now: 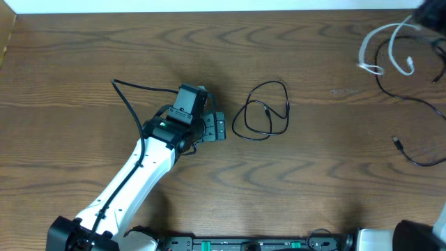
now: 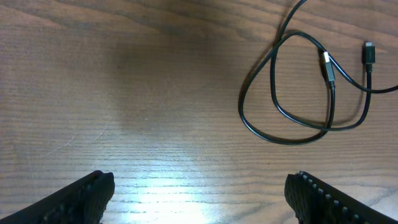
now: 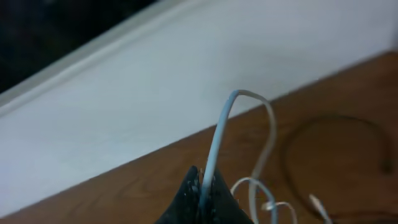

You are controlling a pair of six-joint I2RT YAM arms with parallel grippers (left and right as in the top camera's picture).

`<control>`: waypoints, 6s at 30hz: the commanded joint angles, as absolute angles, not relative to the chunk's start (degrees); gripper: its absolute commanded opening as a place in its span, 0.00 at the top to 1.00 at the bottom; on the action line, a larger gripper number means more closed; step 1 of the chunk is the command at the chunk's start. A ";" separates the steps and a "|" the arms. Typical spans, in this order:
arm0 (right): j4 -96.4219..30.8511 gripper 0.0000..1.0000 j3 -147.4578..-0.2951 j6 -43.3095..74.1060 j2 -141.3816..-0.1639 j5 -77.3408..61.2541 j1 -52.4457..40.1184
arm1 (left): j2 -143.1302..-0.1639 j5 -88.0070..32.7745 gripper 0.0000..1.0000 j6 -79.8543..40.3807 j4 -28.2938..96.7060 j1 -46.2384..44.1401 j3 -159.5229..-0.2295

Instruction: Untangle cables

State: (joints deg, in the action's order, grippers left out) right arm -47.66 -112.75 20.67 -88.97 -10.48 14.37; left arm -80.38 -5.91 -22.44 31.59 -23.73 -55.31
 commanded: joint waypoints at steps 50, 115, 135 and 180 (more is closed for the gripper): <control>-57.58 0.01 -112.81 11.64 -114.10 -34.98 36.99 | -80.38 -5.45 0.07 -22.11 31.42 -23.33 -55.07; -38.63 0.80 -75.57 13.91 -116.22 1.26 -24.58 | -80.38 -5.17 0.07 -24.69 35.35 -11.90 -55.07; -50.41 0.99 -89.58 16.82 -113.21 3.09 -21.17 | -80.38 -5.15 0.07 -24.69 35.35 -11.90 -55.07; -31.92 0.27 -110.91 15.62 -133.56 3.40 7.14 | -80.38 -5.17 0.07 -24.71 35.27 -11.90 -55.07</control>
State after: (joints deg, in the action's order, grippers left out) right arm -31.16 -110.45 15.53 -136.42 4.12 6.66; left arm -80.38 -5.67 -24.21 35.29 -12.10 -55.31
